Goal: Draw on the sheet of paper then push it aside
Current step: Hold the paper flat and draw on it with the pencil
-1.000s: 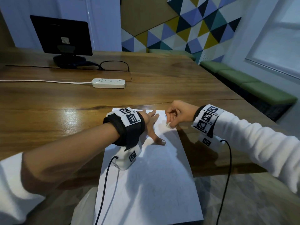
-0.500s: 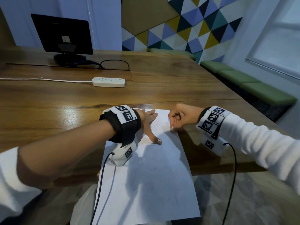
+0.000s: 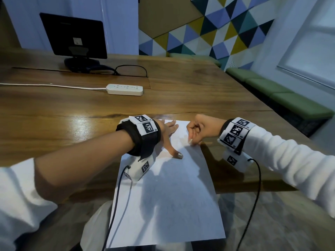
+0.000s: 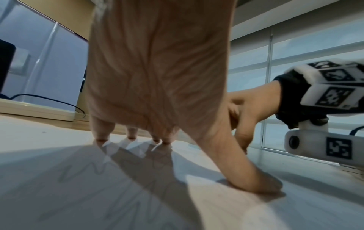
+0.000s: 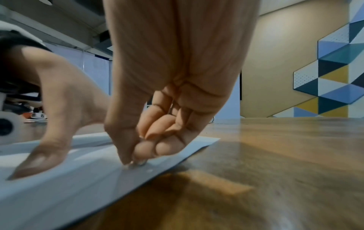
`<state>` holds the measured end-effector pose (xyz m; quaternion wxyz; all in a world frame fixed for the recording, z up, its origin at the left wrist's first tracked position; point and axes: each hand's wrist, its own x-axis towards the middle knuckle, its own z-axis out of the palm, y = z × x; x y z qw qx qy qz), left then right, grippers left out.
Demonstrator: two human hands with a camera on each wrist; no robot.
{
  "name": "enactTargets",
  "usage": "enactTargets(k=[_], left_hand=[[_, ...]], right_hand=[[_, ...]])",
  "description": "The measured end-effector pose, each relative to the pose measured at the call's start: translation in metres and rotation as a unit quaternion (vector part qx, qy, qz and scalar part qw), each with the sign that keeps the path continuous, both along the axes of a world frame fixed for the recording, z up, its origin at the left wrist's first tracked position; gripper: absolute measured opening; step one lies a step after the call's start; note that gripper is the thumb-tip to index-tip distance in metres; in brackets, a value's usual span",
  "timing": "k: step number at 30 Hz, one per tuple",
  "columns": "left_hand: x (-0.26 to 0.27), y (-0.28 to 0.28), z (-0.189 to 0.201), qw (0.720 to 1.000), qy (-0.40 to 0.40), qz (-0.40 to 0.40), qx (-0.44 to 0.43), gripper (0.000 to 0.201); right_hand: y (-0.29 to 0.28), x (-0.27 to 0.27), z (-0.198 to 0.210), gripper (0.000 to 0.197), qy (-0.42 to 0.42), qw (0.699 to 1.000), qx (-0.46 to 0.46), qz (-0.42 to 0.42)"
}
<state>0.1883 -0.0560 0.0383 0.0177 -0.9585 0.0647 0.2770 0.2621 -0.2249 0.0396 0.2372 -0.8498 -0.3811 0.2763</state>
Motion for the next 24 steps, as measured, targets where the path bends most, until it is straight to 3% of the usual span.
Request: enactTargets(k=[2, 5, 10, 15, 19, 24], left_hand=[[0.0, 0.0, 0.001, 1.0, 0.0, 0.0, 0.002, 0.124], [-0.004, -0.003, 0.001, 1.0, -0.007, 0.017, 0.004, 0.125], [-0.013, 0.002, -0.003, 0.999, -0.004, 0.045, 0.004, 0.127], [-0.014, 0.008, 0.002, 1.0, 0.005, 0.02, 0.005, 0.128], [-0.015, 0.01, 0.0, 1.0, 0.008, 0.018, 0.001, 0.128], [-0.013, 0.011, -0.001, 1.0, 0.014, 0.019, 0.005, 0.129]], right_hand=[[0.002, 0.002, 0.002, 0.011, 0.001, 1.0, -0.006, 0.002], [0.012, 0.009, -0.003, 0.011, -0.05, 0.996, 0.046, -0.059], [0.017, 0.004, -0.002, 0.01, 0.025, 1.0, 0.006, -0.009], [0.033, 0.013, -0.004, 0.012, -0.018, 0.996, 0.055, -0.065], [0.033, 0.002, -0.005, 0.013, 0.052, 0.998, 0.022, 0.013], [0.037, 0.008, -0.006, 0.015, -0.017, 0.998, 0.051, -0.029]])
